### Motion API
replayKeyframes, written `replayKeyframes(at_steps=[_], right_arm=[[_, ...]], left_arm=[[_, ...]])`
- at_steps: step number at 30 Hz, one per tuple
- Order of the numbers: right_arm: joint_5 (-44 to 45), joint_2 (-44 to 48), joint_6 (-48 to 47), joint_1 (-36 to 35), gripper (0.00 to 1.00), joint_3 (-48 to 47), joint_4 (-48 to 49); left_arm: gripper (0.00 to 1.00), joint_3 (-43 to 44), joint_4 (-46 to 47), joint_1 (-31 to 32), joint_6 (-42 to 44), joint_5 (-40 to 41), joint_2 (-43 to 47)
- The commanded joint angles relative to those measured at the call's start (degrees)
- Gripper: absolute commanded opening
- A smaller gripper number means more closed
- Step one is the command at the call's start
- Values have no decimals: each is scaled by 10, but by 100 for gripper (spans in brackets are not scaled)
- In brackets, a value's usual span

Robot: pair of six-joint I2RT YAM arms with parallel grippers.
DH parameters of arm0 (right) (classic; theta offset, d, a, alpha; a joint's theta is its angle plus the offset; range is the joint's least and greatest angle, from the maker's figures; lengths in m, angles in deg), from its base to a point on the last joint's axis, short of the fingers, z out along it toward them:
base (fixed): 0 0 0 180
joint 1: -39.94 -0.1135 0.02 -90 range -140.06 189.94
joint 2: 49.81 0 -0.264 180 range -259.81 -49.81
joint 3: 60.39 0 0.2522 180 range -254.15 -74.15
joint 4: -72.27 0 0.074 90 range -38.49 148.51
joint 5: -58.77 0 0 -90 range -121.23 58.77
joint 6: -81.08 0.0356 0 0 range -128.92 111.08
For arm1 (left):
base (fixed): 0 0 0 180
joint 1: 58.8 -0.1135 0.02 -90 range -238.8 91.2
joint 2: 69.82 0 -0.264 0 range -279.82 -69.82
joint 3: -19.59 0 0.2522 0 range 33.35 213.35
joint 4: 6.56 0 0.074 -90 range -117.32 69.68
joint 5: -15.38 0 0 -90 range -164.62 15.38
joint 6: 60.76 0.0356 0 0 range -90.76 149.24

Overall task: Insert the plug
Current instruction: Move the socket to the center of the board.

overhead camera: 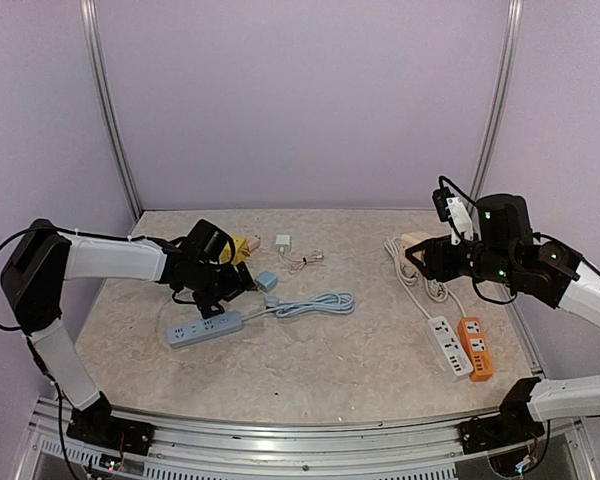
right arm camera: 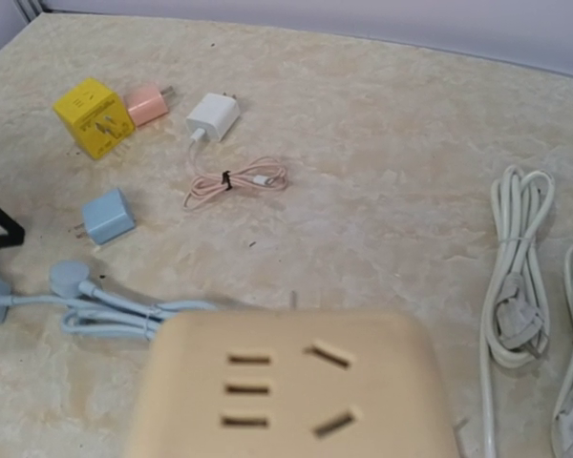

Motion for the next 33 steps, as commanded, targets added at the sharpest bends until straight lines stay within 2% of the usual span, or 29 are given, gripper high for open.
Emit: replayKeyframes(at_steps=[1,8,12,18,24,28,33], right_arm=[[-9,-5,10,5,0,-15,17],[-14,0,16,6,0,-11,20],[-12,6,17,5,0,-10,11],[-11,15,16,5,0,-8,9],[-20,7,15,5,0,-5,22],[-26,-2,12,5,0,-14,22],[-25,0,9,5,0,-19,19]], left_arm=[[99,-8,-18,50,-40,-101,-38],[99,25,3,70,-49,-117,-87],[99,41,-16,66,-25,-95,-77],[99,74,-113,53,104,12,0],[99,81,-132,48,238,30,78],[99,82,-121,59,345,32,85],[99,98,-100,87,470,63,42]])
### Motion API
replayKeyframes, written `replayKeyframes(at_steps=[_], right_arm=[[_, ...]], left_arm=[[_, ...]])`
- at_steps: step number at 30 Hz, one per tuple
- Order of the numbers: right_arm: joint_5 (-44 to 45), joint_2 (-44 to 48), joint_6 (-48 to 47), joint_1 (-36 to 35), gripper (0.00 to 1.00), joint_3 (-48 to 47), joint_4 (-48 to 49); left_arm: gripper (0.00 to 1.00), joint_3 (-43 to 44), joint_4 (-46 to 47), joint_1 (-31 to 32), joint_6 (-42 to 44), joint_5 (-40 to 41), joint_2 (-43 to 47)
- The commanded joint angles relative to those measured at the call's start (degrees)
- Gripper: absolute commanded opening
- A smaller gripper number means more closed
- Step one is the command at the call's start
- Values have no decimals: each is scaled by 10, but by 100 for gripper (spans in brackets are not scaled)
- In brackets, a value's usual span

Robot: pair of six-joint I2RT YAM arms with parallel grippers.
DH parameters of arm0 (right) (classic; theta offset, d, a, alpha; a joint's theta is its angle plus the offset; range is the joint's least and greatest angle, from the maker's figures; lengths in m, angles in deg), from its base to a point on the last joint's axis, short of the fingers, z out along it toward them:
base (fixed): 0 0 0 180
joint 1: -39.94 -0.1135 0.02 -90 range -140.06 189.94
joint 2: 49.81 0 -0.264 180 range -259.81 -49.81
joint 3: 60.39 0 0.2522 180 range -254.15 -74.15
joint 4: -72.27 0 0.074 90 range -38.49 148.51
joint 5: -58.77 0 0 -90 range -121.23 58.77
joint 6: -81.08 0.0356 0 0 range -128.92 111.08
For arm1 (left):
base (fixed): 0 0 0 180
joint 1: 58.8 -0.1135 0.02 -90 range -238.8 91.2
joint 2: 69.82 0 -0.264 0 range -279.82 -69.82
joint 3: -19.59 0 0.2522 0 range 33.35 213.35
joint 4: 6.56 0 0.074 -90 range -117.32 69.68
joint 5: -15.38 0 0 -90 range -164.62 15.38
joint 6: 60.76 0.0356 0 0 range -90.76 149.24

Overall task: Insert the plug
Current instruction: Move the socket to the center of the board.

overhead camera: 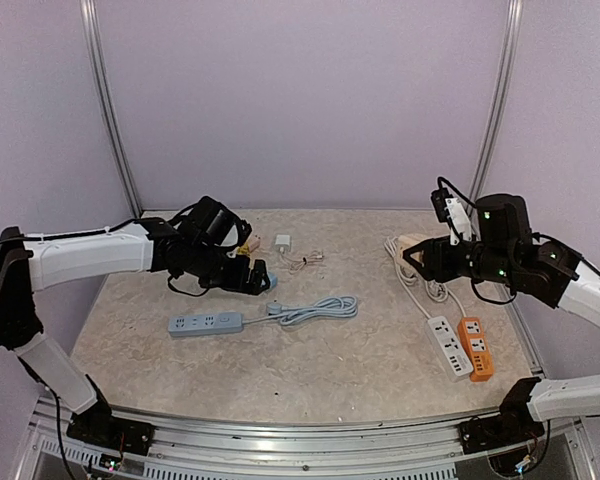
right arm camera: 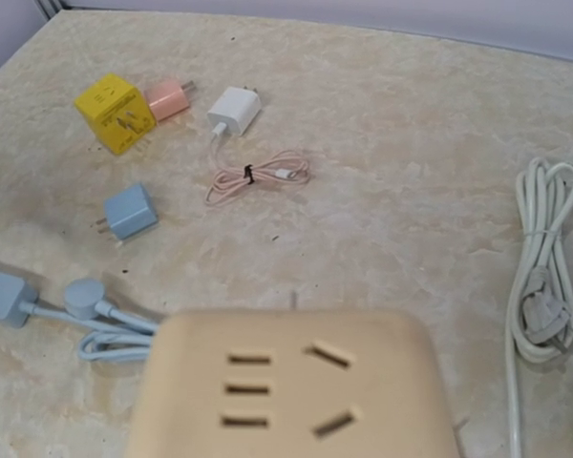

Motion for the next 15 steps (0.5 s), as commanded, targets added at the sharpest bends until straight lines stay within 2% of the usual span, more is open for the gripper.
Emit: replayKeyframes(at_steps=[1,9,15], right_arm=[[-4,3,-4,6,0,-19,15],[23,39,-4,5,0,-8,-9],[35,51,-5,5,0,-6,-20]], left_arm=[[99,21,14,21,154,22,-47],[97,54,61,44,253,-28,-100],[91,132,17,75,300,-27,-162]])
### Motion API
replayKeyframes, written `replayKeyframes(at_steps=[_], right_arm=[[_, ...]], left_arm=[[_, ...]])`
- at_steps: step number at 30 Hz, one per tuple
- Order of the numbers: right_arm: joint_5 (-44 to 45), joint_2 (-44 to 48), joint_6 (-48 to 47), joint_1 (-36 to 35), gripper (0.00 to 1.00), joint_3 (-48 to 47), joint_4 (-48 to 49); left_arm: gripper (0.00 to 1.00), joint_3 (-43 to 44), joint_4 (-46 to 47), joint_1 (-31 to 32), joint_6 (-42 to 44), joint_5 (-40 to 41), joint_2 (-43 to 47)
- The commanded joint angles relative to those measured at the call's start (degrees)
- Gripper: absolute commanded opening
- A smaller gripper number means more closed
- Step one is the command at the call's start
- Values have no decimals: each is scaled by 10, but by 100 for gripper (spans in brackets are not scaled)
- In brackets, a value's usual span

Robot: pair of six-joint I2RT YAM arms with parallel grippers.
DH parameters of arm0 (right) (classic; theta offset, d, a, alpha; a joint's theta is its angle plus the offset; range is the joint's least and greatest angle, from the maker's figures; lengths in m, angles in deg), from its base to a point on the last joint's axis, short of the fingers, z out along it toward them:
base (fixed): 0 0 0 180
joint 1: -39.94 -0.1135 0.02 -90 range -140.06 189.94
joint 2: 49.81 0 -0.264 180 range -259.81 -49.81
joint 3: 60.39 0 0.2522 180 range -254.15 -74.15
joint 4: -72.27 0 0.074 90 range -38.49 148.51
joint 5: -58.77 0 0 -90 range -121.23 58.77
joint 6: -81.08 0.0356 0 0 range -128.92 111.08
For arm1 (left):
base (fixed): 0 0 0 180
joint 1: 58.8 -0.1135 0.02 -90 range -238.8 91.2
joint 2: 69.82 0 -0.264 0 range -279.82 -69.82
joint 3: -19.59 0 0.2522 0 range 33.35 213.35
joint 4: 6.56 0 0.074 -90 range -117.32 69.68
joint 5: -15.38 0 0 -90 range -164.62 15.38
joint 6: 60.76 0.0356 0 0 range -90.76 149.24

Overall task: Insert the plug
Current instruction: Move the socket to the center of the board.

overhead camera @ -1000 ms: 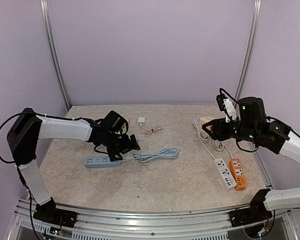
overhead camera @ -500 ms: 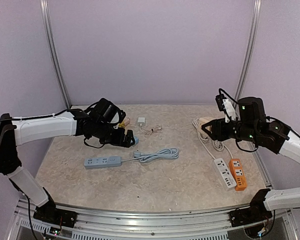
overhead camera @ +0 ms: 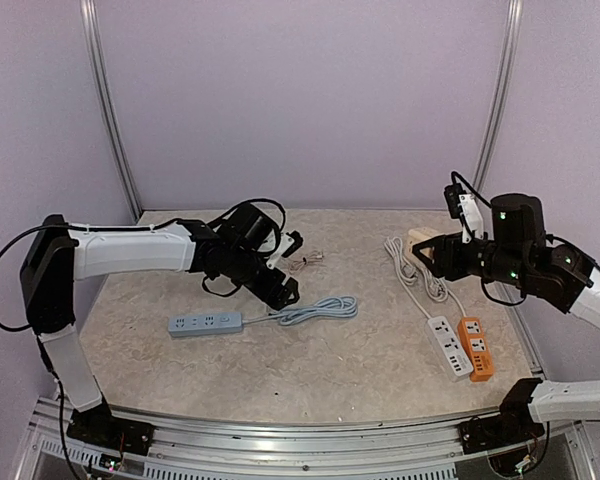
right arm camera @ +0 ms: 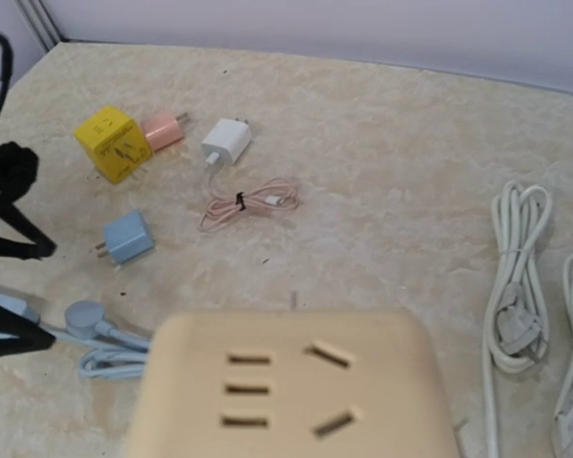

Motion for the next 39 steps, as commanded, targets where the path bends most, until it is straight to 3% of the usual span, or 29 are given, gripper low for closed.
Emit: replayKeyframes(at_steps=[1,8,27,35,39], right_arm=[[19,12,-5,5,0,-5,-8],[21,14,-8,5,0,-6,-11],[39,33,-21,6,0,-13,-27],[31,32,-11,6,0,0,-16],[36,36,-13,6,0,-4,-19]], left_arm=[[90,66,-20,30,64,3,-61],[84,132,-46,50,70,25,-150],[62,198,-48,67,43,24,-243],[23,231,-49,70,18,25,-273],[15,265,-50,70,-21,49,-290]])
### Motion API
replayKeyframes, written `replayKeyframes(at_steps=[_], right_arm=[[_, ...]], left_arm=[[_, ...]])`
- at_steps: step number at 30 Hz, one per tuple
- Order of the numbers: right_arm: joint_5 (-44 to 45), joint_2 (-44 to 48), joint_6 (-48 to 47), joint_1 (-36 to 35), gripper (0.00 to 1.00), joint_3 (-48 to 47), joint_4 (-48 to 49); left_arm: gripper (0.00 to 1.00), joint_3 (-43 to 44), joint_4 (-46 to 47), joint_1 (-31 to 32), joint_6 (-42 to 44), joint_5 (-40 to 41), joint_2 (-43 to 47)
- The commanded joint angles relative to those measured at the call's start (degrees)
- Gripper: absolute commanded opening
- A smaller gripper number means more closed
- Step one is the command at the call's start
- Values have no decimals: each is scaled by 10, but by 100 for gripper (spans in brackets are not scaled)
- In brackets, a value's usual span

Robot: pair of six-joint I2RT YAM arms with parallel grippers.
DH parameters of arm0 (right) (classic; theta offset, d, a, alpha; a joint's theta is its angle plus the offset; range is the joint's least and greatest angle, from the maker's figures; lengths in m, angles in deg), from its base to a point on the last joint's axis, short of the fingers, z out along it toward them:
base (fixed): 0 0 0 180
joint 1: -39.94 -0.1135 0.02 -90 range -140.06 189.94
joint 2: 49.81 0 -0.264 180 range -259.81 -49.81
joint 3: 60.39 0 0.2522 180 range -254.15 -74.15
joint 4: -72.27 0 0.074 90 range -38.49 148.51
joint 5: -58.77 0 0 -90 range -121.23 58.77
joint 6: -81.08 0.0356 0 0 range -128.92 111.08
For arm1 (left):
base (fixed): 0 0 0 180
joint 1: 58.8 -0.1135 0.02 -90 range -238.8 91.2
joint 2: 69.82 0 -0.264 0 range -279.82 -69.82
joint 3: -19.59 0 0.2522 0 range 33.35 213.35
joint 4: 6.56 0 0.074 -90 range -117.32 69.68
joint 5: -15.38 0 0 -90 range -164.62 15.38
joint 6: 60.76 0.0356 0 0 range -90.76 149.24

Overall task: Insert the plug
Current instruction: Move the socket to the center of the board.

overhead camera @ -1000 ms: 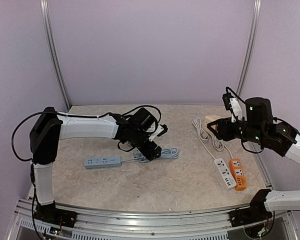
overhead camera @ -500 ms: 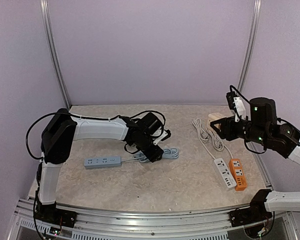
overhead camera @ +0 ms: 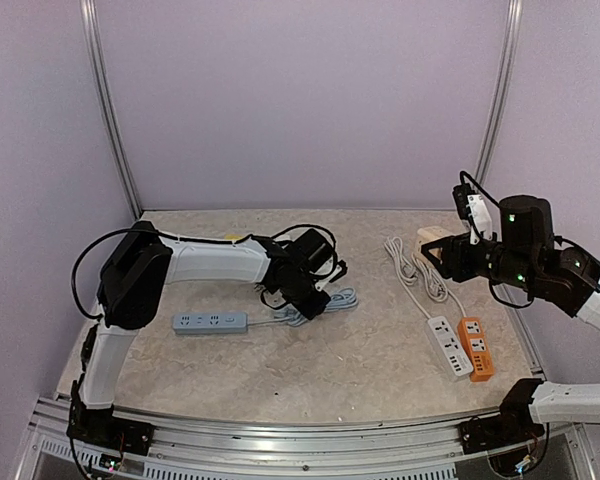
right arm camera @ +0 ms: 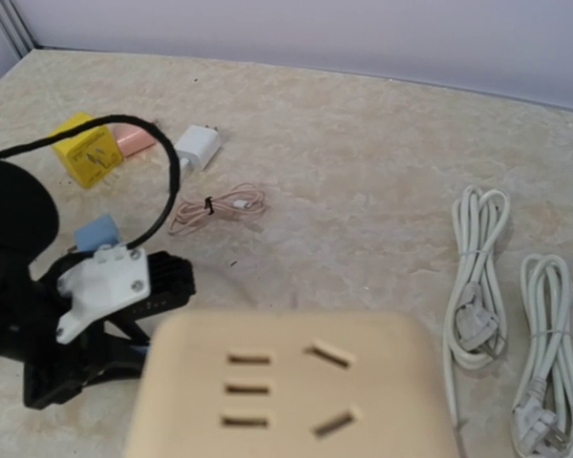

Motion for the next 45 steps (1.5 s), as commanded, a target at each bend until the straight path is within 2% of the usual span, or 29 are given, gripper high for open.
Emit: replayKeyframes(at_steps=[1,5,8,12,15,20,23,27,31,38,45], right_arm=[[5,8,1,5,0,-5,4],[4,5,-1,6,0,-11,2],[4,5,0,6,0,-15,1],[4,8,2,6,0,-14,2],[3,11,4,6,0,-10,0],[3,17,8,6,0,-6,-3],[-1,13,10,6,0,-5,-2],[-3,10,9,6,0,-5,0],[-4,7,4,5,0,-5,6],[-12,-13,-11,6,0,-2,29],[-37,-45,-14,5,0,-4,54]], left_arm=[[14,44,5,7,-53,15,-37],[14,89,17,6,-98,27,-57],[18,134,24,4,-136,30,-80],[29,209,32,-2,-185,10,-120],[33,248,43,-7,-214,-14,-152],[53,274,62,-16,-248,-33,-173],[69,217,107,-25,-258,-48,-135],[85,87,163,-35,-248,-31,7],[98,-35,147,-56,-227,-18,141],[99,-220,35,-72,-153,23,327],[99,-325,11,-75,-49,10,394]])
